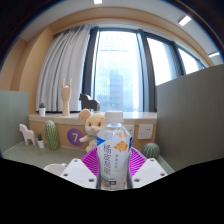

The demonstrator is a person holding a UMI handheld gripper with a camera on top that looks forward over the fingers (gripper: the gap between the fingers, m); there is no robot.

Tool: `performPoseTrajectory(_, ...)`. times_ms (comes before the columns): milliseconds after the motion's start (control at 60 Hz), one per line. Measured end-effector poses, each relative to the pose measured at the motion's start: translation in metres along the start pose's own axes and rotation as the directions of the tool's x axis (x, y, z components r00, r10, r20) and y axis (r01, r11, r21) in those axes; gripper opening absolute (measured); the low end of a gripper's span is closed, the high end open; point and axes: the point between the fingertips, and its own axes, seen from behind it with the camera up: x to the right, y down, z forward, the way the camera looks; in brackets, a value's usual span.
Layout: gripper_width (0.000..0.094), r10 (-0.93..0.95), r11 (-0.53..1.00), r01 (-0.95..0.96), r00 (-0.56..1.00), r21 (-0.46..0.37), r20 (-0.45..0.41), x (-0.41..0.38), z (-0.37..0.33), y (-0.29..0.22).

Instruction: Pour water

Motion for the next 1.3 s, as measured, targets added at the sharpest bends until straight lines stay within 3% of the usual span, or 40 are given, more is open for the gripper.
performPoseTrajectory(283, 0.0369, 0.016, 0.999, -0.016, 1.0, -0.044, 0.004, -0.002, 0.017, 0.055)
performPoseTrajectory(417, 0.0392, -0.004, 1.0, 0.004, 1.0, -0.011, 0.004, -0.001, 0.014, 0.051)
performPoseTrajectory(583, 0.0538, -0.008, 1.0, 0.008, 1.0, -0.019, -0.003, 0.002, 0.013, 0.052)
performPoseTrajectory(683, 0.0776, -0.013, 0.999, 0.011, 1.0, -0.051, -0.022, 0.007, 0.007, 0.059)
performPoseTrajectory(750, 0.0849, 0.002, 0.998, -0.004, 1.0, -0.064, -0.024, 0.006, -0.003, 0.062)
performPoseTrajectory(1300, 0.0844, 0.139, 0.961, -0.139, 0.99, -0.24, -0.015, -0.073, -0.175, 0.104)
